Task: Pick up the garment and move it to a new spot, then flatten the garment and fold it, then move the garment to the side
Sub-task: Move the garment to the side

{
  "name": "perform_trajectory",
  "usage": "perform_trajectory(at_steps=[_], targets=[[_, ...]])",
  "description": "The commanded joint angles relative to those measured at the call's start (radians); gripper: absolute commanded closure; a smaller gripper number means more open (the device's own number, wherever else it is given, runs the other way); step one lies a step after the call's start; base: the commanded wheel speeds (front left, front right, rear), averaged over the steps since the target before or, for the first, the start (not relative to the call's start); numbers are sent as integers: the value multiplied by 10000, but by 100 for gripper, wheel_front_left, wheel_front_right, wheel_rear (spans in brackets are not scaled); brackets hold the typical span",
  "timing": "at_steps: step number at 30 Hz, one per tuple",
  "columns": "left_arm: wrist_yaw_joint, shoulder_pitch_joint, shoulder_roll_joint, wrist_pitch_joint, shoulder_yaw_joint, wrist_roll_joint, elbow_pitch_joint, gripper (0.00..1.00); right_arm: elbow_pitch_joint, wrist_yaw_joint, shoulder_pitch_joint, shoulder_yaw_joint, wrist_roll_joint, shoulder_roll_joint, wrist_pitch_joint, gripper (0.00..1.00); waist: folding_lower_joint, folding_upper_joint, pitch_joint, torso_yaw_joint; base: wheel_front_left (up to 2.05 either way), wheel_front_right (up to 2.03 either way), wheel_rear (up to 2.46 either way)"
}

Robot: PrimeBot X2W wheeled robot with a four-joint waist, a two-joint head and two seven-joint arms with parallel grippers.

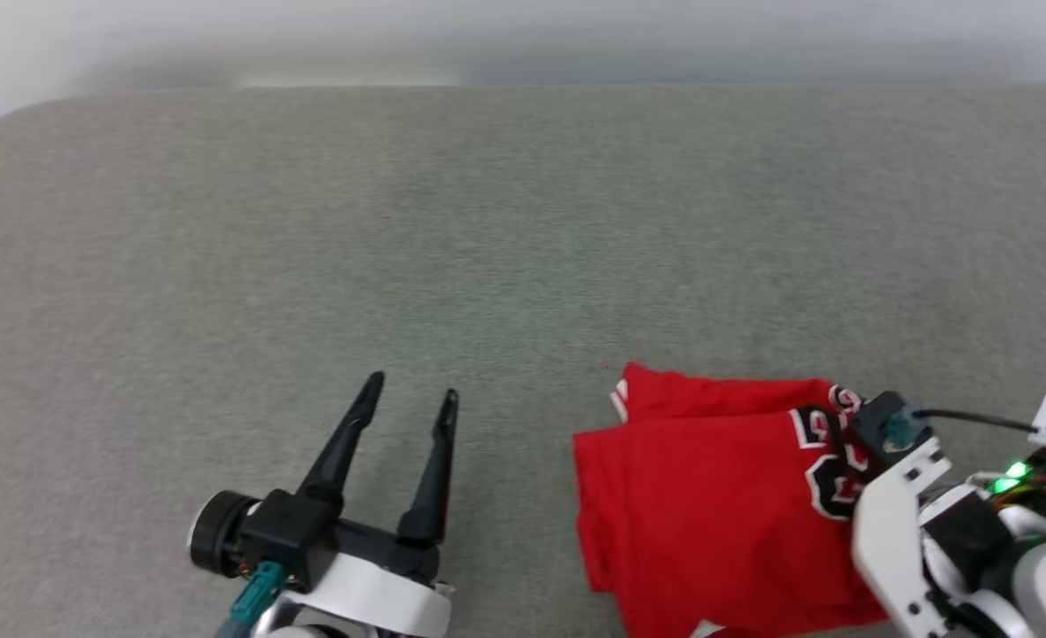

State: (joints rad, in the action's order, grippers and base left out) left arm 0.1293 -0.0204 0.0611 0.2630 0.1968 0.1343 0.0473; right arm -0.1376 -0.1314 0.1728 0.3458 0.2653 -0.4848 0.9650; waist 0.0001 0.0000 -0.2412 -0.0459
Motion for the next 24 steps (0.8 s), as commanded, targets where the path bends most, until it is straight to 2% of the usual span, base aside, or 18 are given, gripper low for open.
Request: perform_trajectory(at_steps=[1, 4, 11, 16, 24], targets=[[15, -168, 10, 21, 84, 41, 47, 0, -45, 12, 159, 29, 60, -158, 20, 100, -1, 0, -248, 582, 0, 0, 0], [15, -449, 118, 21, 500, 9, 5, 0, -182, 14, 598, 132, 156, -1226, 73, 100, -1, 0, -596, 1137, 0, 0, 0], [15, -1399, 267, 21, 1123, -115, 103, 0, 350, 11, 1343, -752, -27, -2873, -492, 100, -1, 0, -1874, 2192, 0, 0, 0], [15, -2097, 644, 21, 1429, -252, 273, 0, 1495, 14, 1741, -1672, -519, -3400, -1442, 100, -1, 0, -2824, 2672, 0, 0, 0], [15, -2757, 1164, 21, 1482, -416, 589, 0, 3929, 14, 2222, -3175, -1322, -3293, -3037, 100, -1, 0, -3808, 2935, 0, 0, 0]])
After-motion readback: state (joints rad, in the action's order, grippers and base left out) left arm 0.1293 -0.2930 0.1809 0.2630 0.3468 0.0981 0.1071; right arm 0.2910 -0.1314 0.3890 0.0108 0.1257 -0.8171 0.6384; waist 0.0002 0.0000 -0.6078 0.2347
